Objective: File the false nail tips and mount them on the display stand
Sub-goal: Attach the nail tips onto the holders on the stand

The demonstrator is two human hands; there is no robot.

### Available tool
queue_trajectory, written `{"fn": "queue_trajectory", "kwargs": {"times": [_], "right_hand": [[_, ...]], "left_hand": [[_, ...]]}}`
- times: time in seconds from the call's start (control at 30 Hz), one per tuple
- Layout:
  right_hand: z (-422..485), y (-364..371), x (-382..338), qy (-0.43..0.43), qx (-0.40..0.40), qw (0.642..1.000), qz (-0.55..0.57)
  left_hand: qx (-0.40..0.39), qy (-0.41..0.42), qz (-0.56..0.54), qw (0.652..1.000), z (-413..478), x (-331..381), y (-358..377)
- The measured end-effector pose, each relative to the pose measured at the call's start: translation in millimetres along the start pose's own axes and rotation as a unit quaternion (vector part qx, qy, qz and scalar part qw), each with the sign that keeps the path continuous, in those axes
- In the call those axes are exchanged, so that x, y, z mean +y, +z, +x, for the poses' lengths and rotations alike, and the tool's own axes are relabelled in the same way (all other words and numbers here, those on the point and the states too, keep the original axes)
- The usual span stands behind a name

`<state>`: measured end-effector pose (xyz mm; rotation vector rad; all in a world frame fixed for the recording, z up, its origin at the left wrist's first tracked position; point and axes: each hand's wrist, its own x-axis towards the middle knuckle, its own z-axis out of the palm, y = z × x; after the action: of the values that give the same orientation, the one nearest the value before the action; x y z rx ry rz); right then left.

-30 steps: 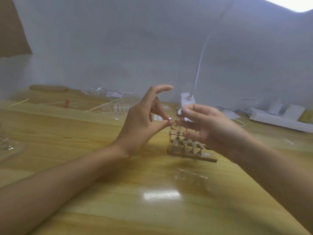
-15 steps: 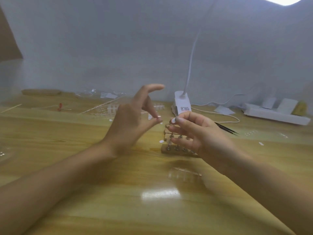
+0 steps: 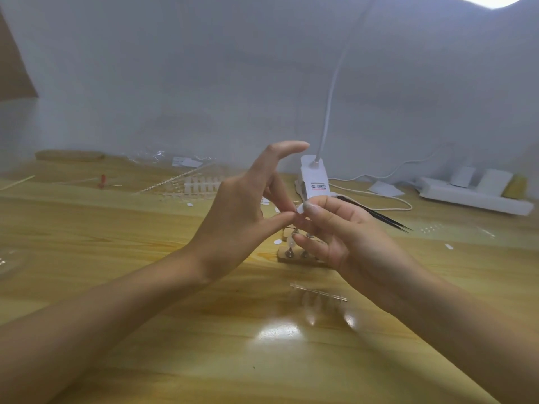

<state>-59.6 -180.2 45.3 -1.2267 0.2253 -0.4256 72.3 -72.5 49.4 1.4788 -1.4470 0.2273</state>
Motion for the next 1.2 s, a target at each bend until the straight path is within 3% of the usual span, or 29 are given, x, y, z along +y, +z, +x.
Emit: {"fn": "queue_trajectory", "kwargs": {"times": [0.57, 0.67, 0.73, 0.8, 0.9, 1.03, 1.2], "right_hand": [[-1, -2, 8, -0.025, 0.048, 0.999, -0.006], [-1, -7, 2, -0.063, 0.053, 0.993, -0.086], [0, -13, -9, -0.157, 0.054, 0.954, -0.249], [1, -19, -20, -0.255, 0.051, 0.883, -0.390], [2, -22, -25, -0.311, 0.048, 0.819, -0.479], [1, -22, -23, -0.343, 0.039, 0.768, -0.540], [2, -22, -16, -0.355, 0.045, 0.748, -0.559]], "left_hand": [[-0.014, 0.003, -0.001, 1.000, 0, 5, 1], [-0.013, -0.011, -0.023, 1.000, 0, 7, 0], [-0.016, -0.015, -0.035, 0.999, 1, 8, -1], [-0.021, -0.014, -0.044, 0.999, 1, 8, -1], [-0.028, 0.000, -0.039, 0.999, 1, 8, -2], [-0.047, 0.026, -0.013, 0.998, 0, 9, -2], [-0.068, 0.037, 0.014, 0.997, 0, 8, -3]]}}
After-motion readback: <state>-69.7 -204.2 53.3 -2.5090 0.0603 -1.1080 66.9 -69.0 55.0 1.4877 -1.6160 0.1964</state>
